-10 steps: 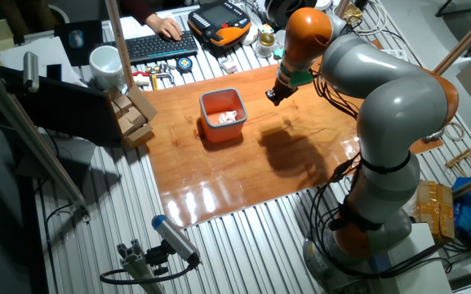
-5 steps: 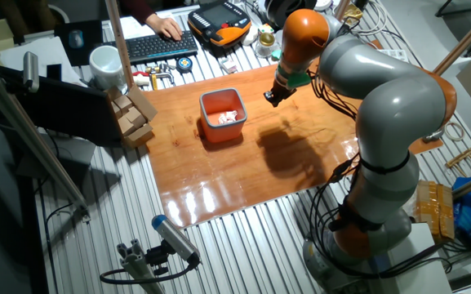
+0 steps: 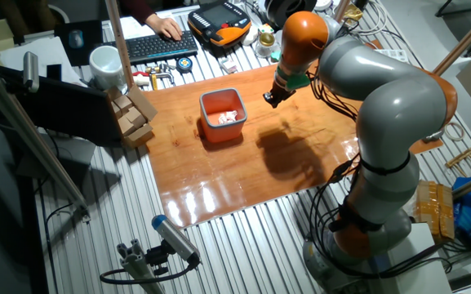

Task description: Put the garbage in the trash can

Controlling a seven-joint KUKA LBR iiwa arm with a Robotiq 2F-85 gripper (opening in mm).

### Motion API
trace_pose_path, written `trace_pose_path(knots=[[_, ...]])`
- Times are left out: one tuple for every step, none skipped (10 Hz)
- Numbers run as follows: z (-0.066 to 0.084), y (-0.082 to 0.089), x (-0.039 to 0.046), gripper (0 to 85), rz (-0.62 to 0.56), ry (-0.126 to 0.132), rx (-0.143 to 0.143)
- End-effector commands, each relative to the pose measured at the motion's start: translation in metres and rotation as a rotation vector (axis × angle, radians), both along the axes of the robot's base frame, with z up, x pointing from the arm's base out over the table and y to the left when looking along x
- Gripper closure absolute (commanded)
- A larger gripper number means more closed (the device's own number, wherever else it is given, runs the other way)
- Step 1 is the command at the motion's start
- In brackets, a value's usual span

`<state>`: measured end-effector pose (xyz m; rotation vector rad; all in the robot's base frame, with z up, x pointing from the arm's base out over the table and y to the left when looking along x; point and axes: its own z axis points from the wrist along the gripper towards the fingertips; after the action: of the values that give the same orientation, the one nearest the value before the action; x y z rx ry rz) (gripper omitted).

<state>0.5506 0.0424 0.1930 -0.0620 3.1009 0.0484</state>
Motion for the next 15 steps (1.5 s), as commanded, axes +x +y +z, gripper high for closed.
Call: trace_pose_path(knots=[[-0.0006, -0.0004, -0.0002, 85.0, 0.000, -0.001, -0.001], [-0.0009, -0.0009, -0.0005, 85.0, 0.001, -0.001, 0.000], [-0.0011, -0.0011, -0.0005, 85.0, 0.001, -0.001, 0.000], [-0.0011, -0.0012, -0.0005, 85.0, 0.001, -0.001, 0.005], [-0.0013, -0.0014, -0.0006, 85.0, 0.002, 0.002, 0.008], [-0.0014, -0.0017, -0.0006, 85.0, -0.001, 0.005, 0.014], [-0.0016, -0.0017, -0.0006, 85.0, -0.003, 0.007, 0.016], [-0.0017, -0.0017, -0.0006, 85.0, -0.003, 0.007, 0.017], [-0.0020, -0.0016, -0.0005, 85.0, -0.004, 0.005, 0.017], [-0.0021, -0.0016, -0.0004, 85.0, -0.004, 0.005, 0.017], [-0.0023, -0.0016, -0.0006, 85.0, -0.004, 0.007, 0.019], [-0.0027, -0.0012, -0.0011, 85.0, -0.004, 0.007, 0.019], [-0.0029, -0.0010, -0.0012, 85.0, -0.006, 0.005, 0.019], [-0.0031, -0.0008, -0.0012, 85.0, -0.006, 0.005, 0.019], [-0.0038, -0.0005, -0.0014, 85.0, -0.006, 0.004, 0.019]])
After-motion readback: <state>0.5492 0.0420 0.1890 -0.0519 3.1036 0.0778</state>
